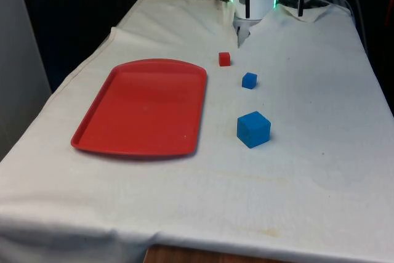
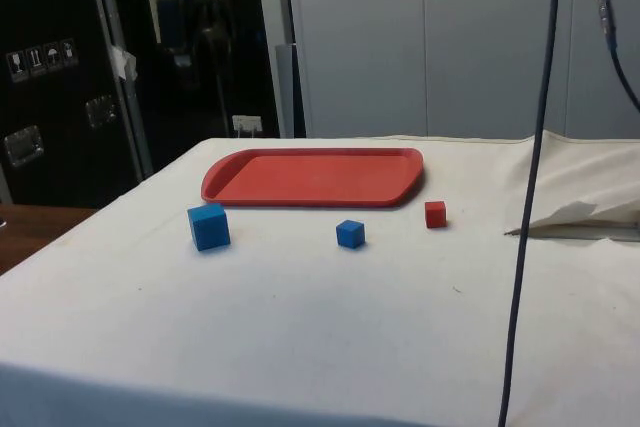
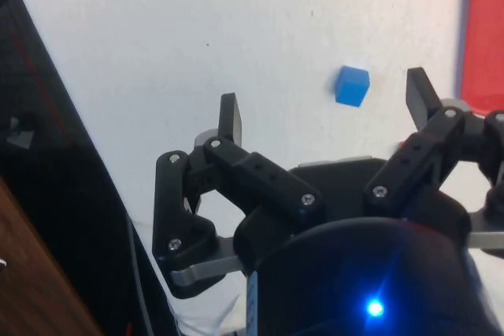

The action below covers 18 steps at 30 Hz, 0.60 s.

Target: Pick up the largest block and place it onto the tray.

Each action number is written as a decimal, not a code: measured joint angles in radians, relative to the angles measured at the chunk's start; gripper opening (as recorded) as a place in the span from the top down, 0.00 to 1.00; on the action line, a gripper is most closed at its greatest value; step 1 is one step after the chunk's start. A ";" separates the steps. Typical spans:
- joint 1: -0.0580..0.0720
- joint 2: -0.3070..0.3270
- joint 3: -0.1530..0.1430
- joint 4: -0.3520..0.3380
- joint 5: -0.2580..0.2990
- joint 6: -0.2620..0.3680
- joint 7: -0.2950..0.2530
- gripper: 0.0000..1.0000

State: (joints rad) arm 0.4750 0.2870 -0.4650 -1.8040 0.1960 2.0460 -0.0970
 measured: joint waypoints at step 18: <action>0.000 0.085 0.022 -0.001 0.039 0.138 -0.010 0.00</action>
State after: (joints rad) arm 0.4750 0.3720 -0.4430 -1.8050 0.2350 2.1840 -0.1070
